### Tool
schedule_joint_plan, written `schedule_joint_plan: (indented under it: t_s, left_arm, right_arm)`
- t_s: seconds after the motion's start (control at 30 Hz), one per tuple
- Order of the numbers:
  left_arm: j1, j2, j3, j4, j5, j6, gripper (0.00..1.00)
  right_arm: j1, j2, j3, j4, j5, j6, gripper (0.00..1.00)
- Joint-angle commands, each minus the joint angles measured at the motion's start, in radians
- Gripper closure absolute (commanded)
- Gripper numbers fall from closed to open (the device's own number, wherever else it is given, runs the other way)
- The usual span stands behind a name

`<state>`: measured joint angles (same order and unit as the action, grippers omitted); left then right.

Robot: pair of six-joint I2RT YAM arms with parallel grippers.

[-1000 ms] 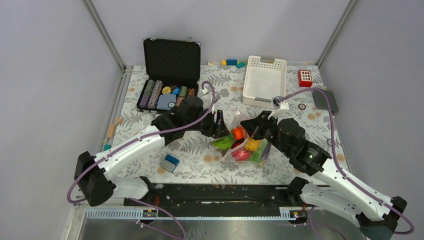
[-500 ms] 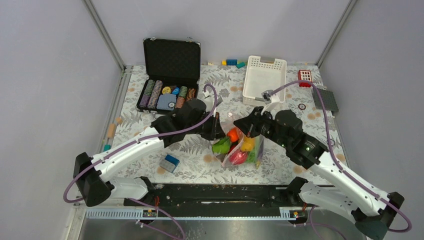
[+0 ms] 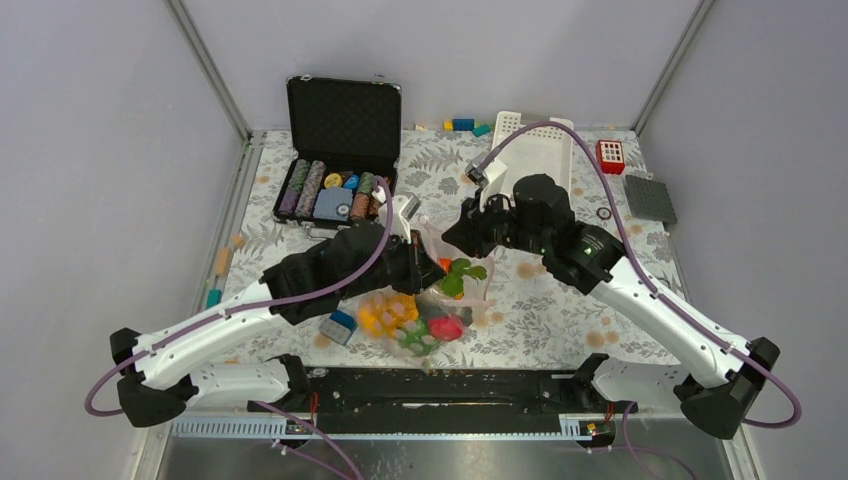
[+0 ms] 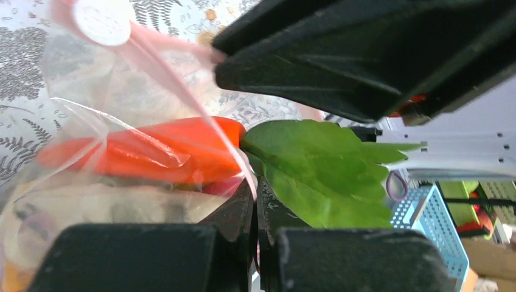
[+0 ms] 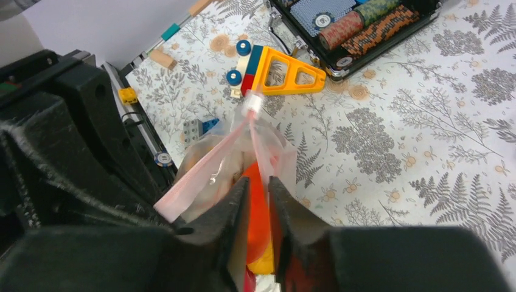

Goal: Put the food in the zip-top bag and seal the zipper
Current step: Adjust the zipper food storage bag at the center of the board.

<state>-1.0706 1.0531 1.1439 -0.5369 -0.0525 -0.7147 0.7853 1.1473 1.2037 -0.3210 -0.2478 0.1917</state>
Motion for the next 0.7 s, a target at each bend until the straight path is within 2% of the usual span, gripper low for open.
schedule_joint_plan:
  t_s: [0.0,0.03,0.13,0.2,0.47,0.57,0.67]
  left_arm:
    - [-0.011,0.001,-0.006,0.098,-0.186,-0.141,1.0]
    - [-0.01,-0.002,-0.018,0.099,-0.216,-0.161,1.0]
    - [-0.011,-0.017,-0.047,0.111,-0.282,-0.206,1.0]
    - [-0.011,-0.032,-0.065,0.132,-0.297,-0.215,1.0]
    - [-0.011,-0.072,-0.093,0.172,-0.298,-0.196,1.0]
    - [-0.013,-0.076,-0.094,0.184,-0.286,-0.182,1.0]
    - [-0.019,-0.077,-0.095,0.2,-0.266,-0.166,1.0]
  right_arm:
    - [-0.003,-0.061,0.008,-0.016,0.064,-0.085,0.69]
    - [-0.002,-0.077,-0.006,-0.019,0.106,-0.074,0.59]
    - [-0.003,-0.135,-0.036,-0.043,0.214,-0.014,0.39]
    - [-0.002,-0.181,-0.053,-0.054,0.276,0.02,0.31]
    - [-0.002,-0.287,-0.151,-0.102,0.508,0.175,0.18]
    - [-0.001,-0.254,-0.146,-0.101,0.526,0.238,0.15]
    - [-0.003,-0.186,-0.113,-0.099,0.479,0.275,0.14]
